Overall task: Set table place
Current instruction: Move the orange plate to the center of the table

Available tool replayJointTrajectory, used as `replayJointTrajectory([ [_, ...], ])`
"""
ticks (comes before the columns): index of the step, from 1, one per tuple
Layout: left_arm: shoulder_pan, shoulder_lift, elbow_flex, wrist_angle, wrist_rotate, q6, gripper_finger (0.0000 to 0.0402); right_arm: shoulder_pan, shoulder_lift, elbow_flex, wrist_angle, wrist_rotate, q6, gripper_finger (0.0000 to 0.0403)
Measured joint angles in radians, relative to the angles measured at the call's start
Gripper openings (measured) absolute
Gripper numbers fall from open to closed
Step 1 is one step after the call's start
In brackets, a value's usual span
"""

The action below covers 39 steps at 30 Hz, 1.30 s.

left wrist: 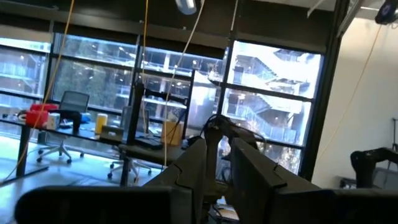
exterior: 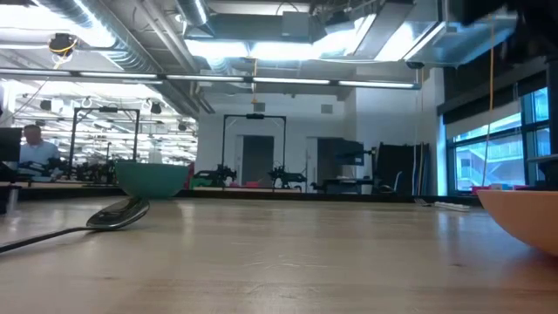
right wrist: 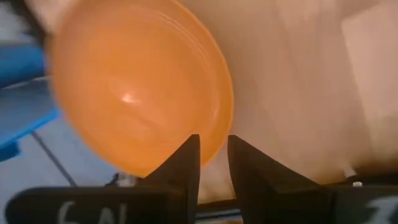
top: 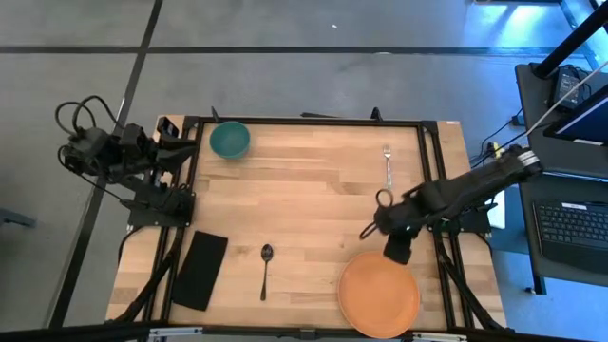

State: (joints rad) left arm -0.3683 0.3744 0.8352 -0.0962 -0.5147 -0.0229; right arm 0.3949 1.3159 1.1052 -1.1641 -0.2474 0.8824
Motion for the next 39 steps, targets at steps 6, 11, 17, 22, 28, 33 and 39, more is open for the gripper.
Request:
replayJointTrajectory([
  [6, 0.0, 0.0, 0.0, -0.038, 0.0, -0.056, 0.0069, 0.022, 0.101, -0.137, 0.189, -0.055, 0.062, 0.0084],
  [11, 0.0, 0.0, 0.0, -0.053, 0.0, -0.104, 0.0069, 0.022, 0.146, -0.202, 0.302, -0.063, 0.117, 0.0084],
  [17, 0.0, 0.0, 0.0, -0.051, 0.0, -0.106, 0.0069, 0.022, 0.164, -0.227, 0.303, -0.021, 0.11, 0.0084],
  [22, 0.0, 0.0, 0.0, -0.051, 0.0, -0.109, 0.0069, 0.022, 0.164, -0.249, 0.304, 0.011, 0.11, 0.0084],
  [28, 0.0, 0.0, 0.0, -0.051, 0.0, -0.131, 0.0069, 0.021, 0.164, -0.262, 0.328, 0.01, 0.112, 0.0084],
  [33, 0.0, 0.0, 0.0, -0.051, 0.0, -0.133, 0.0069, 0.021, 0.164, -0.262, 0.35, 0.01, 0.112, 0.0084],
  [39, 0.0, 0.0, 0.0, -0.051, 0.0, -0.133, 0.0069, 0.021, 0.164, -0.262, 0.352, 0.01, 0.108, 0.0084],
])
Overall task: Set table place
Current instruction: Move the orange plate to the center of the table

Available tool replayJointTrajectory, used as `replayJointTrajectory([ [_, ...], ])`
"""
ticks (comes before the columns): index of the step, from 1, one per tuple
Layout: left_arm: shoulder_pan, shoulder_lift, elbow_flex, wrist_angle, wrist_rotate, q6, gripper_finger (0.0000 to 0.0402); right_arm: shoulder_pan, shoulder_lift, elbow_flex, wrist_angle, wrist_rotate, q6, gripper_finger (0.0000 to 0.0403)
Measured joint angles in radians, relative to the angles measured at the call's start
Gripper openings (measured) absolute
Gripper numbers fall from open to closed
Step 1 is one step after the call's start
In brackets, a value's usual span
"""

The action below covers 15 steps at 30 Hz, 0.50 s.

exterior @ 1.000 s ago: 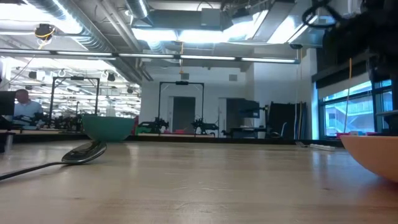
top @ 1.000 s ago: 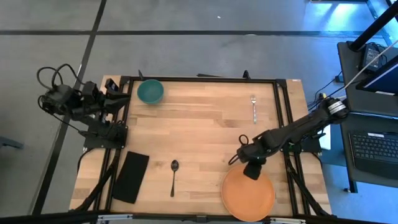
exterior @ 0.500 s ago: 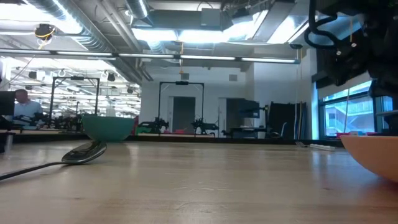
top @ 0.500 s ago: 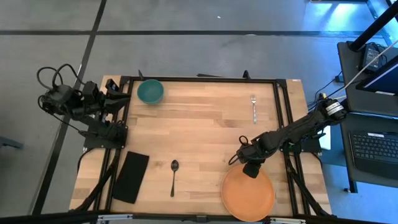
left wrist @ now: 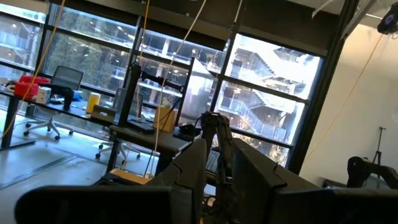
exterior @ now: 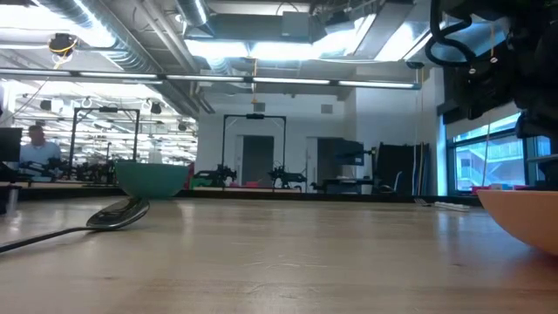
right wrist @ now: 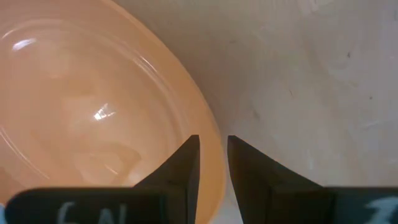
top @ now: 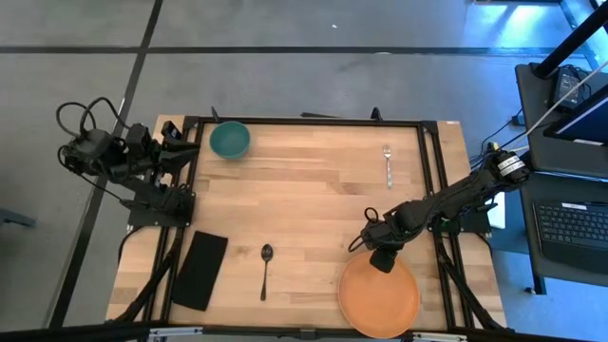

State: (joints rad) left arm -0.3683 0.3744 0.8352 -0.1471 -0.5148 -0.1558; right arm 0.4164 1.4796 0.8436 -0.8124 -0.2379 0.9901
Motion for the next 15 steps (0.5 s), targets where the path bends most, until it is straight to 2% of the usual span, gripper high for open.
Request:
replayJointTrajectory([
  [15, 0.0, 0.0, 0.0, -0.002, 0.0, 0.0, 0.0069, 0.018, 0.0, 0.0, 0.009, 0.019, -0.001, 0.0084],
])
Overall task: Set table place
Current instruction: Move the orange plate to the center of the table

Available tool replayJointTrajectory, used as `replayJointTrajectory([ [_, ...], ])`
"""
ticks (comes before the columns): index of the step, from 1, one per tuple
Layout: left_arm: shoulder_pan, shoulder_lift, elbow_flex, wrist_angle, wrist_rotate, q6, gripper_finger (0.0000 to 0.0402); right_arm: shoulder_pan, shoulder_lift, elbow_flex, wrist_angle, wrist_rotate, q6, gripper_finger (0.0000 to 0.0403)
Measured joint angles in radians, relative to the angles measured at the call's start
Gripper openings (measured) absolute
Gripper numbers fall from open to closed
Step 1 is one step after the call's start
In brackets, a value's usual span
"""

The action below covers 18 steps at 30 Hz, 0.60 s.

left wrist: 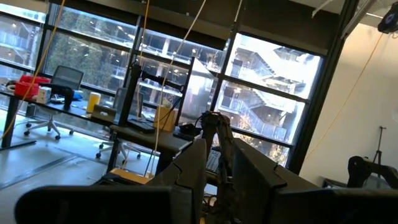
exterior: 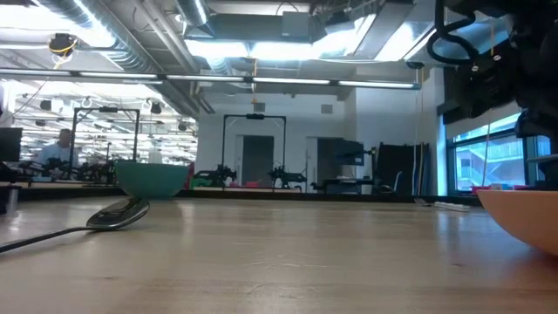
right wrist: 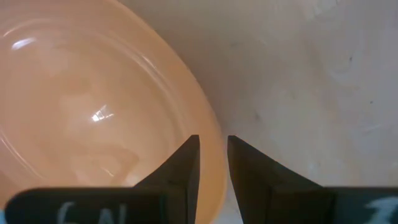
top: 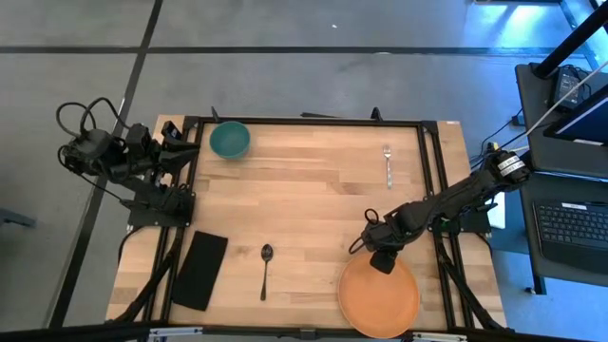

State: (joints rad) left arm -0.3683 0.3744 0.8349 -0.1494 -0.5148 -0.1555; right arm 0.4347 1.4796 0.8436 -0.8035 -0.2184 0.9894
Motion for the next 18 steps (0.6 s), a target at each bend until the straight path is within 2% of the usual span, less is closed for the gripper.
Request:
replayJointTrajectory([
  [6, 0.0, 0.0, 0.0, -0.001, 0.0, 0.0, 0.0069, 0.021, 0.015, 0.0, 0.007, 0.001, 0.001, 0.0084],
  [18, 0.0, 0.0, -0.001, -0.028, 0.0, 0.0, 0.0069, 0.021, 0.14, 0.0, 0.04, 0.03, 0.019, 0.0078],
])
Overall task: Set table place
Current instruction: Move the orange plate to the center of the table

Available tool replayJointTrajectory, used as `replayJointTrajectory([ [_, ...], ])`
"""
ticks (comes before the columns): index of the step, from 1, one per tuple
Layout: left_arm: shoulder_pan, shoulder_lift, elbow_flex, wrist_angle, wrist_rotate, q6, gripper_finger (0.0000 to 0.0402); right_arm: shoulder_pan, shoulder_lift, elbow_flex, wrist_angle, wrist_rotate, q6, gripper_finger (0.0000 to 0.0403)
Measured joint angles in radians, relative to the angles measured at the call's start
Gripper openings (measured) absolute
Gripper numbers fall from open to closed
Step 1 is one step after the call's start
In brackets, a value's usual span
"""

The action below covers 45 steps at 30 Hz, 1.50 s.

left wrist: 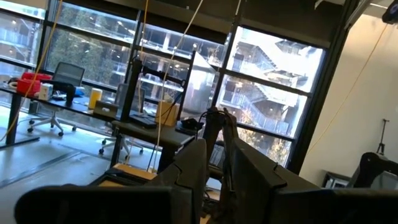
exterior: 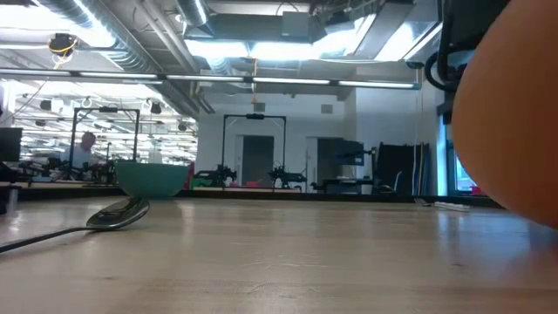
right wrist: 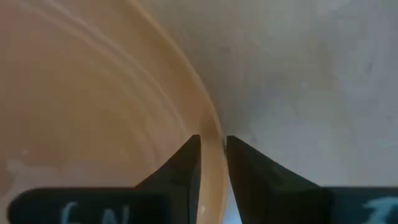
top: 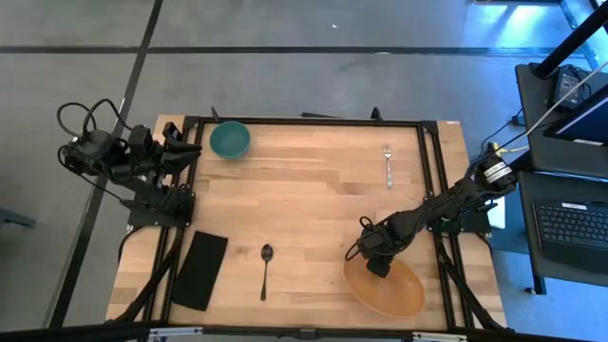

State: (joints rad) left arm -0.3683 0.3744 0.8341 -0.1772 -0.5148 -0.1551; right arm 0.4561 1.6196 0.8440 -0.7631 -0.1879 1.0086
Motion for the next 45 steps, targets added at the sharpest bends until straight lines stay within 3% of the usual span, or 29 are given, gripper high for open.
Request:
replayJointTrajectory([
  [6, 0.0, 0.0, 0.0, 0.0, 0.0, -0.001, 0.0069, 0.0, -0.002, 0.001, 0.02, -0.051, 0.035, 0.0063],
  [16, 0.0, 0.0, 0.0, 0.001, 0.0, -0.002, 0.0069, 0.002, -0.003, 0.003, 0.053, -0.041, 0.035, 0.0061],
  [21, 0.0, 0.0, 0.0, 0.002, 0.0, -0.003, 0.0069, 0.002, 0.021, 0.004, 0.131, -0.068, 0.031, 0.0017],
  [28, 0.0, 0.0, 0.0, 0.002, 0.0, -0.024, 0.0069, -0.02, -0.025, 0.07, 0.123, -0.002, 0.05, 0.0008],
  [34, 0.0, 0.013, 0.0, 0.005, 0.0, -0.054, 0.0069, -0.147, -0.068, 0.277, 0.08, 0.124, -0.064, 0.0008],
  [41, 0.0, 0.05, 0.0, 0.01, -0.008, -0.054, 0.0069, -0.378, -0.037, 0.565, -0.124, 0.162, -0.259, 0.0008],
  [45, 0.0, 0.08, 0.0, 0.013, -0.068, -0.065, 0.0069, -0.501, -0.001, 0.633, -0.275, 0.172, -0.28, 0.0008],
])
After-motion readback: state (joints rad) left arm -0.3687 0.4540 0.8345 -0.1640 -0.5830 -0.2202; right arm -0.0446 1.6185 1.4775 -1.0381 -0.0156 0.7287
